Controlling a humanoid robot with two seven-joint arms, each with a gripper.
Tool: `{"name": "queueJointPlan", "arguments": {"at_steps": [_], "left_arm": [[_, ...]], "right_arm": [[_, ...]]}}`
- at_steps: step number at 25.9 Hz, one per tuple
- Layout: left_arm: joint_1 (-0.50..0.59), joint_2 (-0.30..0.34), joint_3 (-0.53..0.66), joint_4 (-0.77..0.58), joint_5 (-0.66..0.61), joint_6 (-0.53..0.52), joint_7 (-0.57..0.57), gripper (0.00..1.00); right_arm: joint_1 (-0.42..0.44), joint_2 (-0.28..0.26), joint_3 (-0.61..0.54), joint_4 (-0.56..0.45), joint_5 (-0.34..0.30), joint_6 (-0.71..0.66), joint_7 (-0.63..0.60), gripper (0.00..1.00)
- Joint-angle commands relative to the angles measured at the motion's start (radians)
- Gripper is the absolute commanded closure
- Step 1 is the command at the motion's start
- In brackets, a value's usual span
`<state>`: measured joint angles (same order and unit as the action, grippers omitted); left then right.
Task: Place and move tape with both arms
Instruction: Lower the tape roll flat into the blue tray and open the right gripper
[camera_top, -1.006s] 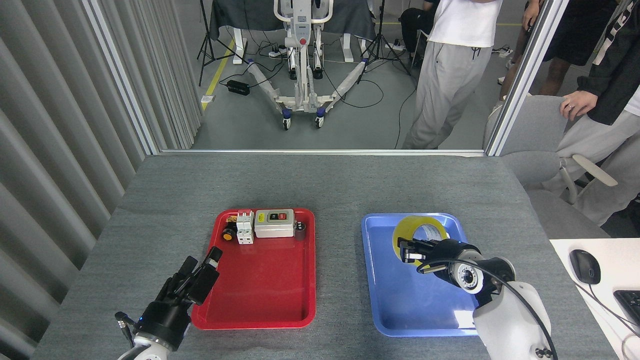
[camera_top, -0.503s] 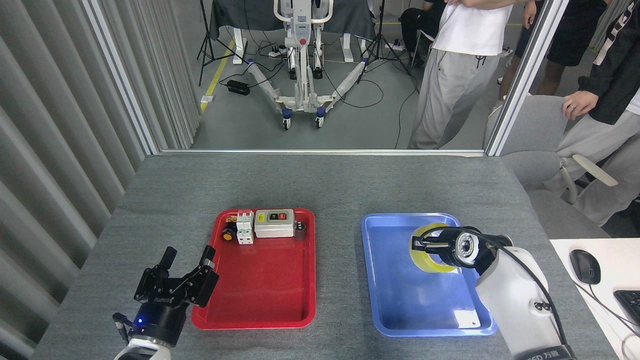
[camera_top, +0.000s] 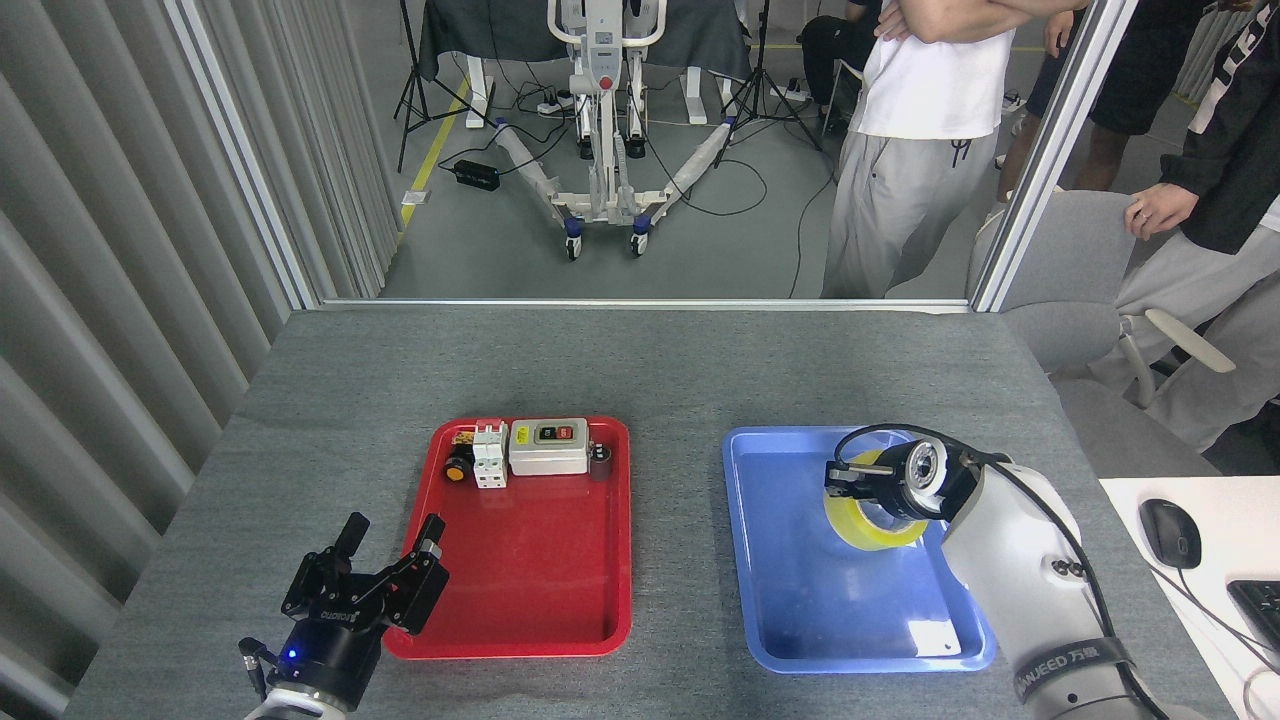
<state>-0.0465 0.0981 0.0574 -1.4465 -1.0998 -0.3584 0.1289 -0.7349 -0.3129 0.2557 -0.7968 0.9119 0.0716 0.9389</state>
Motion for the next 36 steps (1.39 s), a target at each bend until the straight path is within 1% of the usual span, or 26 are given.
{"name": "queueJointPlan", "arguments": {"at_steps": [1, 5, 8, 12, 16, 23, 27, 30, 33, 36], "left_arm": [[0.0, 0.0, -0.001, 0.002, -0.003, -0.014, 0.0, 0.0], [0.007, 0.003, -0.001, -0.005, -0.014, -0.014, 0.002, 0.0], [0.007, 0.011, -0.001, -0.005, -0.015, -0.016, 0.002, 0.0], [0.007, 0.012, -0.001, -0.005, -0.015, -0.016, 0.002, 0.0], [0.005, 0.012, -0.001, -0.003, -0.015, -0.016, 0.002, 0.0], [0.004, 0.014, 0.001, 0.002, -0.018, -0.016, 0.006, 0.0], [0.005, 0.014, 0.001, 0.002, -0.018, -0.016, 0.008, 0.0], [0.005, 0.014, 0.001, 0.002, -0.02, -0.016, 0.008, 0.0], [0.005, 0.014, -0.001, 0.002, -0.02, -0.014, 0.008, 0.0], [0.005, 0.012, 0.001, 0.002, -0.021, -0.008, 0.008, 0.0]], "right_arm": [[0.0, 0.032, -0.003, 0.008, 0.001, -0.006, -0.006, 0.85], [0.005, 0.038, -0.001, 0.022, 0.004, -0.007, -0.014, 0.82], [0.011, 0.058, -0.003, 0.025, 0.007, -0.007, -0.029, 0.8], [0.025, 0.058, -0.004, 0.027, 0.012, -0.007, -0.035, 0.74], [0.026, 0.058, -0.004, 0.027, 0.012, -0.007, -0.049, 0.7], [0.034, 0.058, -0.006, 0.027, 0.013, -0.007, -0.051, 0.67], [0.034, 0.057, -0.009, 0.027, 0.013, -0.007, -0.054, 0.59], [0.032, 0.054, -0.009, 0.027, 0.013, -0.007, -0.08, 0.54], [0.034, 0.054, -0.01, 0.025, 0.012, -0.01, -0.089, 0.5], [0.037, 0.054, -0.012, 0.007, 0.007, -0.013, -0.108, 0.42]]}}
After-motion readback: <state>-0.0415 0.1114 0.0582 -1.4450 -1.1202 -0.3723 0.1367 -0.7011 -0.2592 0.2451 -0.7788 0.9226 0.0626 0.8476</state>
